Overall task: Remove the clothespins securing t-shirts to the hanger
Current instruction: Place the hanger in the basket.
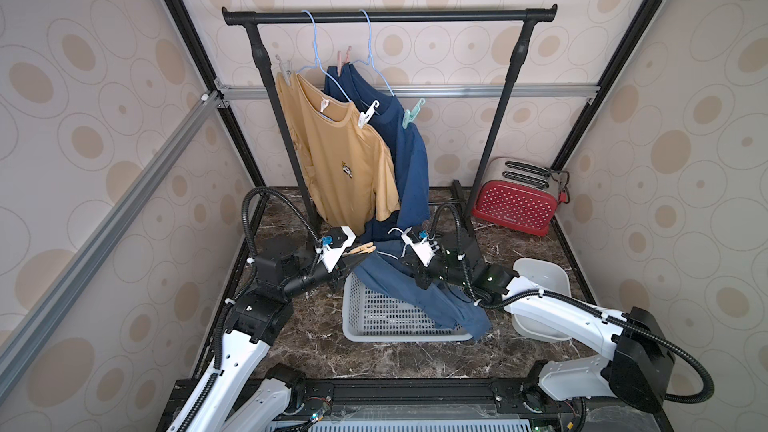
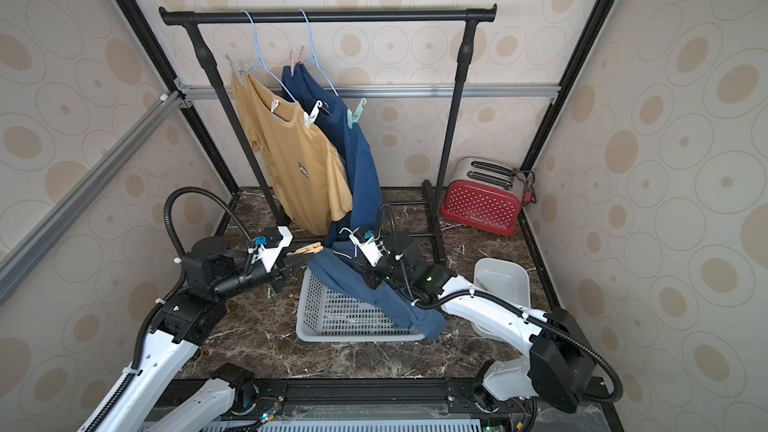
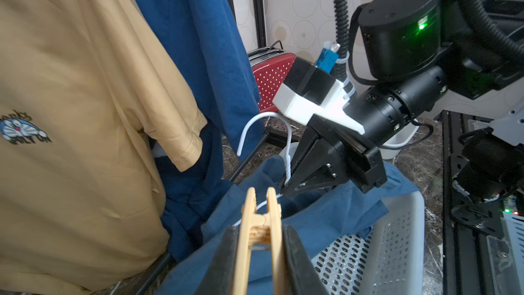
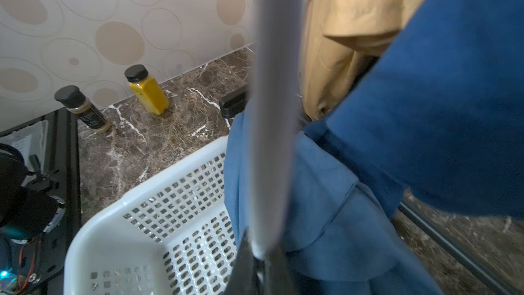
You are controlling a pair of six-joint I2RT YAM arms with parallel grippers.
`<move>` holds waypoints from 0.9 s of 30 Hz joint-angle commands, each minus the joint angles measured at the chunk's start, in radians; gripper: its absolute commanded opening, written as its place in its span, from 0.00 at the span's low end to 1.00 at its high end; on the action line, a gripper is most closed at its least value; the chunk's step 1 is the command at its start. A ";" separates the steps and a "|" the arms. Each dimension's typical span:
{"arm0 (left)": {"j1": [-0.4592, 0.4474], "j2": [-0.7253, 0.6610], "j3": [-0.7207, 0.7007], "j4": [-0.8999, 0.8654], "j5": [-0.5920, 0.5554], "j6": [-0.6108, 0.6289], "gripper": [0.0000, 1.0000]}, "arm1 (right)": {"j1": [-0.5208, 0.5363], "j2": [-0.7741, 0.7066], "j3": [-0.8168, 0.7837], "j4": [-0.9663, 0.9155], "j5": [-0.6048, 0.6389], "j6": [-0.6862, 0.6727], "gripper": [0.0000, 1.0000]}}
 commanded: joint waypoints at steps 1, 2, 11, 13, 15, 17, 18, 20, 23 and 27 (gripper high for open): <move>-0.004 0.015 -0.009 0.117 0.029 -0.112 0.25 | -0.011 0.035 -0.044 -0.009 0.085 0.007 0.09; -0.005 0.020 -0.013 0.129 0.031 -0.128 0.25 | -0.011 0.041 -0.048 -0.007 0.089 0.008 0.11; -0.007 0.058 -0.029 0.165 0.015 -0.215 0.23 | -0.031 0.056 -0.084 -0.003 0.134 0.012 0.36; -0.008 0.065 -0.032 0.166 0.015 -0.226 0.23 | -0.035 0.043 -0.098 -0.006 0.153 0.005 0.40; -0.010 0.074 -0.036 0.176 0.017 -0.233 0.22 | -0.038 0.025 -0.109 -0.015 0.175 -0.002 0.46; -0.013 0.082 -0.038 0.184 0.018 -0.239 0.22 | -0.037 -0.001 -0.118 -0.028 0.203 -0.011 0.49; -0.016 0.087 -0.037 0.186 0.017 -0.245 0.22 | -0.038 -0.020 -0.124 -0.042 0.221 -0.015 0.50; -0.021 0.100 -0.029 0.188 0.015 -0.259 0.21 | -0.038 -0.064 -0.135 -0.058 0.252 -0.023 0.53; -0.038 0.128 -0.012 0.189 0.009 -0.288 0.21 | -0.037 -0.145 -0.160 -0.082 0.309 -0.054 0.58; -0.067 0.167 0.010 0.197 -0.004 -0.329 0.21 | -0.036 -0.238 -0.166 -0.137 0.343 -0.130 0.63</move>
